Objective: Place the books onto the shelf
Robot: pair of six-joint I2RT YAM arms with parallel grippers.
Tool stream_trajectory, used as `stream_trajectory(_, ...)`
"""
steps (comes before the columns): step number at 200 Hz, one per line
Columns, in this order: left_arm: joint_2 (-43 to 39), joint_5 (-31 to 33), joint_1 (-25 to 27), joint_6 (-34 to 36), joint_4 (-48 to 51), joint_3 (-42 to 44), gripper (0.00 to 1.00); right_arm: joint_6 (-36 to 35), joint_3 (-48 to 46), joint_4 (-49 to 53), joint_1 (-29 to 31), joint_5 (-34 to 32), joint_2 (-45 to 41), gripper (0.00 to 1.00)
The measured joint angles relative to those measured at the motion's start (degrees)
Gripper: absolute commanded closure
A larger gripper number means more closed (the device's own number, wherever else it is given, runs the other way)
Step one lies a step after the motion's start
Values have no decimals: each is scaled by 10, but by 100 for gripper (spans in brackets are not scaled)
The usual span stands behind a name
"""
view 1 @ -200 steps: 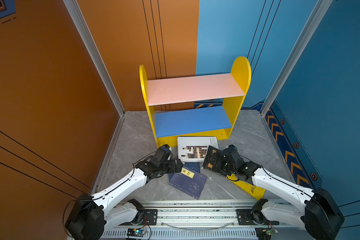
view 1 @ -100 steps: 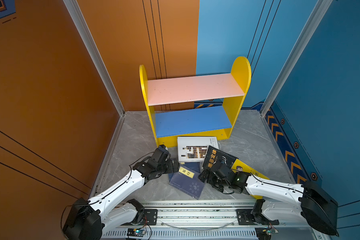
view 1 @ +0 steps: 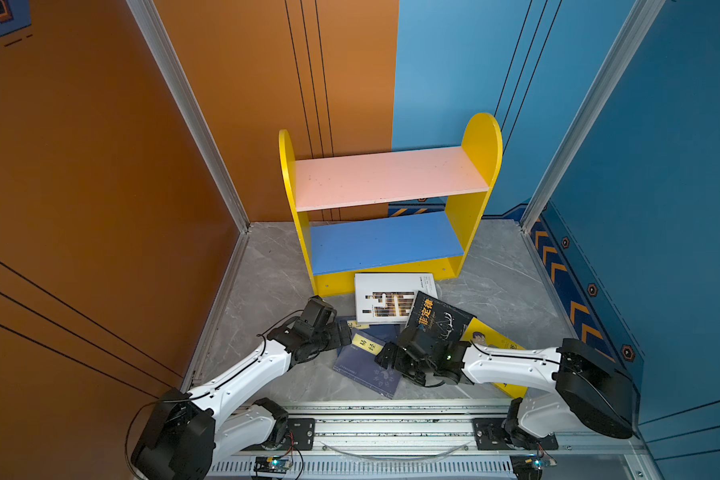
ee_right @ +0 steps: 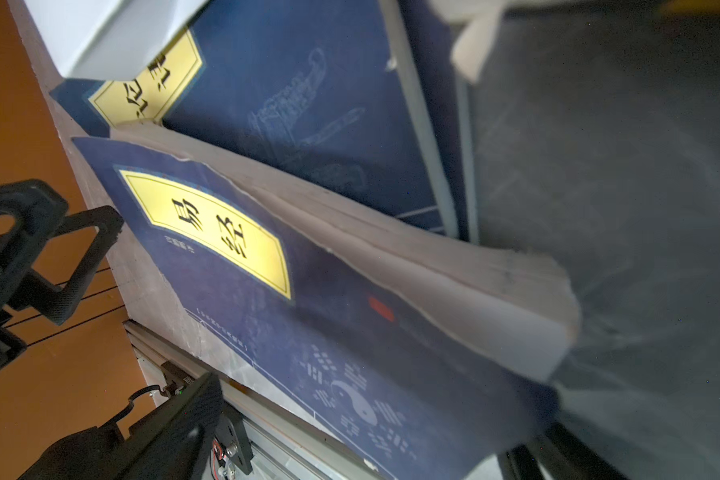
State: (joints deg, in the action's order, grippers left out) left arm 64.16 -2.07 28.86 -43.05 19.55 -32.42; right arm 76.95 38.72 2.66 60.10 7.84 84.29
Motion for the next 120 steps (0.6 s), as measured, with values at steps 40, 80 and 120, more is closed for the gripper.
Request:
stream_trajectory(40, 15, -20, -24, -6, -21, 5, 2, -13, 75, 8, -2, 22, 71, 0)
stream_trajectory(80, 14, -45, -85, -3, -26, 7, 1, -24, 150, -14, -3, 61, 150, 1)
stream_trajectory(120, 3, -57, -136, 8, -26, 10, 1, -34, 206, -33, -7, 86, 205, 1)
